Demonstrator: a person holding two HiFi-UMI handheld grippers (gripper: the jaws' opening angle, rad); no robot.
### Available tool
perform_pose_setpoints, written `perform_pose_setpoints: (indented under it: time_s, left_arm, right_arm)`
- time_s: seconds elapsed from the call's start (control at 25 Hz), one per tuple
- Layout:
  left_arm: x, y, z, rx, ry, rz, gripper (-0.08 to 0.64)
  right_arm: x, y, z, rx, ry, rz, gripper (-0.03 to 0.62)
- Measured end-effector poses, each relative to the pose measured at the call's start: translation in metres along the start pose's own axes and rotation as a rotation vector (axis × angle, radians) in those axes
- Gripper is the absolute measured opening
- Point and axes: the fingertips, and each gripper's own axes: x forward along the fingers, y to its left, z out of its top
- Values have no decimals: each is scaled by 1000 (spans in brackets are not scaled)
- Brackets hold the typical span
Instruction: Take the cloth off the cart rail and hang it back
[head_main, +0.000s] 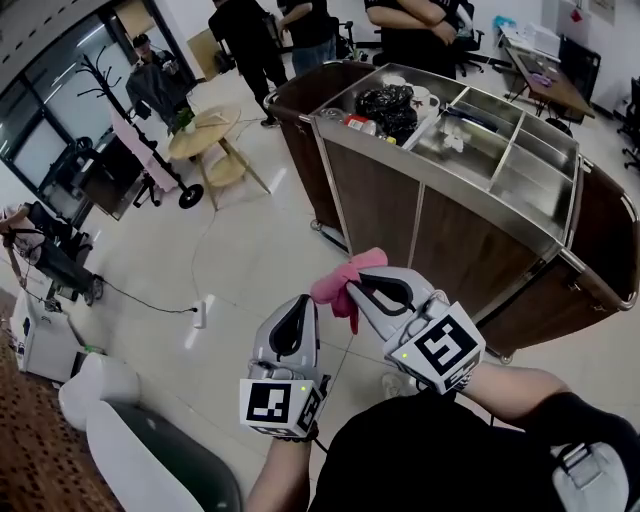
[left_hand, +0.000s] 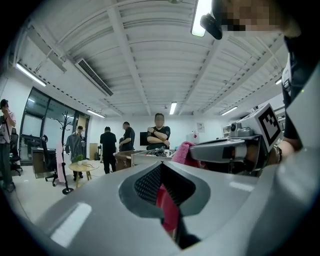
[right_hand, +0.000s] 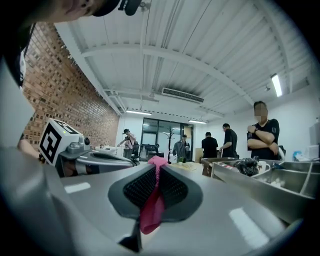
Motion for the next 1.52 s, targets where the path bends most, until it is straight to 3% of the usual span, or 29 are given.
perform_pose_setpoints:
  time_s: [0.4,0.72,0.92,1.08,1.52]
  left_arm:
    - [77,54,-27,8,27,37,3]
    - [108,91,-46,0,41,28,3]
    - [117,124,-48,-9,38,3,3]
    - [120,158,-46,-15,31,-19,3]
    - [110,254,-28,-31,27,-121,3]
  right_arm:
    - [68,-71,-12,23,1,35,18]
    - [111,-98,-23,35,6,26,18]
    - [143,-102,-21,-27,-19,7,18]
    - [174,-95,-19,31,10,-30,18]
    - [261,-60,4,26,9,-133,18]
